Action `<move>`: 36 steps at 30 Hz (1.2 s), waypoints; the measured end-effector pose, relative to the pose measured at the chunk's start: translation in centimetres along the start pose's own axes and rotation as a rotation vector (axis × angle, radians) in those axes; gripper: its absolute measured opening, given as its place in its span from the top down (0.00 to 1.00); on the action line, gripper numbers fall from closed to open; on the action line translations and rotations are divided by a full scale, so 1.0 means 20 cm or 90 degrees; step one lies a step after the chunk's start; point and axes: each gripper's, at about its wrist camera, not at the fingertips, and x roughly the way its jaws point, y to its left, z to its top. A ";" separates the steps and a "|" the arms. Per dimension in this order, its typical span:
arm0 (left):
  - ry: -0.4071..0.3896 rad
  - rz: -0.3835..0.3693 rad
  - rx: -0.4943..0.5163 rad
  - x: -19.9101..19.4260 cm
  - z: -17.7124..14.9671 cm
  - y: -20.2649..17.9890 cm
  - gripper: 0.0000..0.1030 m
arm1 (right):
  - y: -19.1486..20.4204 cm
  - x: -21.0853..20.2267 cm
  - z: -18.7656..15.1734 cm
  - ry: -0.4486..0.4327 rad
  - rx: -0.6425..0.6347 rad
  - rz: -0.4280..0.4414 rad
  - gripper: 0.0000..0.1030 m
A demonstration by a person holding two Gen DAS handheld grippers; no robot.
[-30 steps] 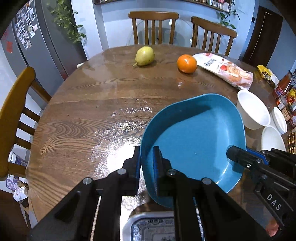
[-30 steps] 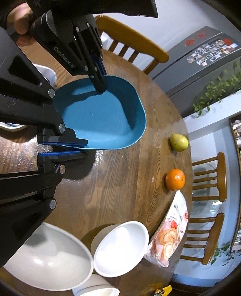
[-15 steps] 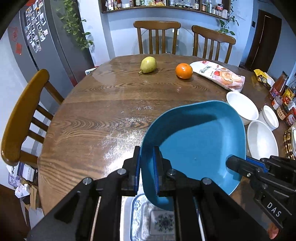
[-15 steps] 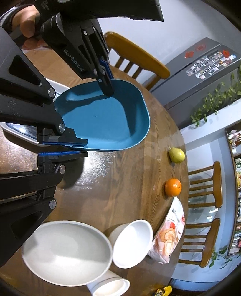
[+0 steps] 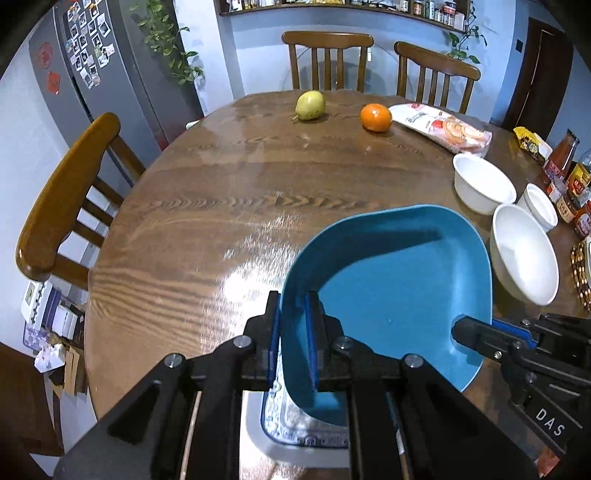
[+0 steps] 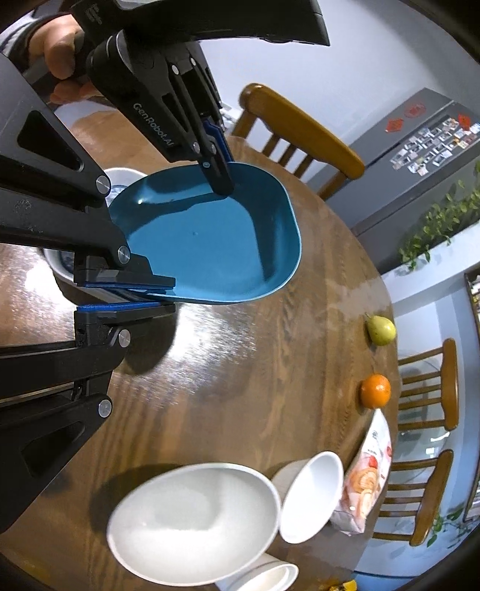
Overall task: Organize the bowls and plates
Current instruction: 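Lower the teal-blue plate onto the stacked patterned plates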
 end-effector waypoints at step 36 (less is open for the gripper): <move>0.102 0.046 0.041 0.18 -0.18 0.04 0.86 | 0.10 0.23 -0.21 0.125 0.000 0.015 0.89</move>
